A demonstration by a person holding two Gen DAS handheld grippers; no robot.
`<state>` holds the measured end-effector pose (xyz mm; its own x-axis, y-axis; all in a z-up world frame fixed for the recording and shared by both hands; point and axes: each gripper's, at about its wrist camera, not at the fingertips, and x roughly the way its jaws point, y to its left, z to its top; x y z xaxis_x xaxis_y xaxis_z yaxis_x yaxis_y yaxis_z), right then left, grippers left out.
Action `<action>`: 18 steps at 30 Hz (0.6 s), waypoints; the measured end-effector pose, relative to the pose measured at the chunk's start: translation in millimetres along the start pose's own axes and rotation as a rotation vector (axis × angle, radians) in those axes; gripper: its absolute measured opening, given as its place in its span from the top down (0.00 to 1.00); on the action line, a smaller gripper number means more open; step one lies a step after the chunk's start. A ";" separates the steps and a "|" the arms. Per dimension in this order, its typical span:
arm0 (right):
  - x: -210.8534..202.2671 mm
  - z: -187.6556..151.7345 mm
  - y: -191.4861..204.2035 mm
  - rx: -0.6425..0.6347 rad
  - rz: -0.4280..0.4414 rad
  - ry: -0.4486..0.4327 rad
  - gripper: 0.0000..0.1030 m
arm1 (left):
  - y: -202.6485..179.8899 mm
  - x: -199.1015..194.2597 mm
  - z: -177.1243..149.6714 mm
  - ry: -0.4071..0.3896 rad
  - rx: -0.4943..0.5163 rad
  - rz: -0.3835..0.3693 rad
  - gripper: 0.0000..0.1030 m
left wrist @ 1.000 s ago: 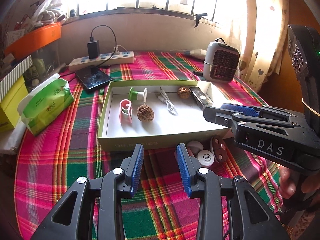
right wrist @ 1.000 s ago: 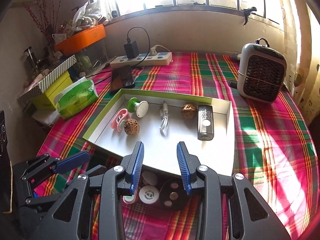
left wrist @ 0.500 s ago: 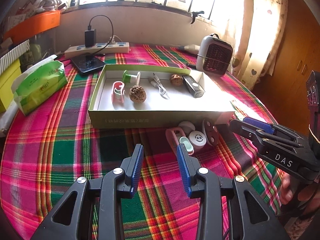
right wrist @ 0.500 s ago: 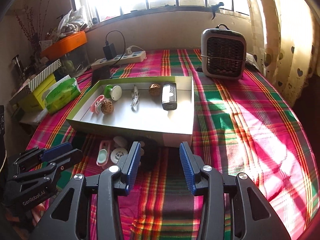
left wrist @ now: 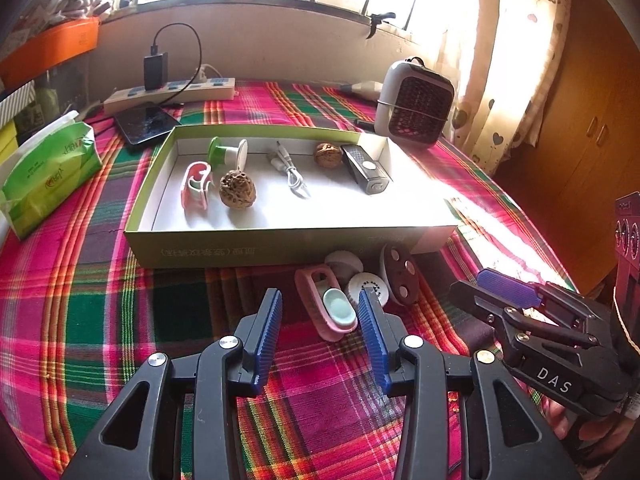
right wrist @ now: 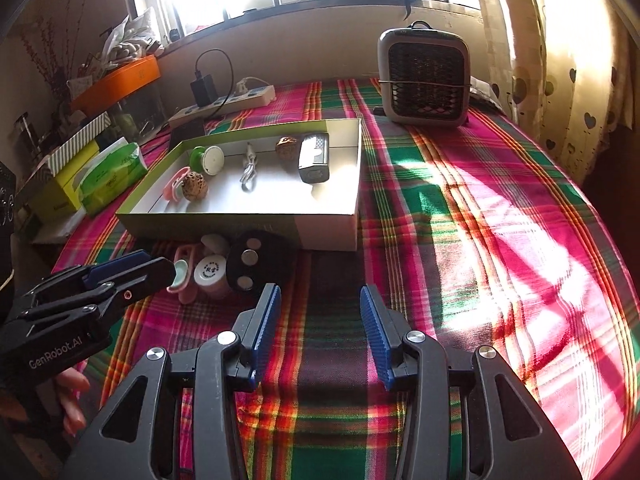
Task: Organize objects
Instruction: 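Move the left tool toward the pink case while the right tool approaches the black round object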
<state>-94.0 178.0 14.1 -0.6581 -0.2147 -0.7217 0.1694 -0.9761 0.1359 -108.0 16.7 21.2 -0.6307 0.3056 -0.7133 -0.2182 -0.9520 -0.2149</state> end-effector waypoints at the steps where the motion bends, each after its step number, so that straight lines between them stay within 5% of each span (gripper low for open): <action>1: 0.2 -0.1 -0.7 0.001 0.002 0.000 0.58 | -1.1 2.5 0.8 0.005 0.001 0.003 0.63; 18: 6.4 3.3 -4.8 0.012 0.044 0.011 0.58 | 7.3 16.5 2.9 0.051 -0.011 0.071 0.63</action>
<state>-101.5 181.2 11.1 -0.6418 -0.2573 -0.7224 0.1891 -0.9660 0.1761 -122.2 14.8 9.8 -0.6057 0.2357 -0.7600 -0.1659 -0.9715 -0.1692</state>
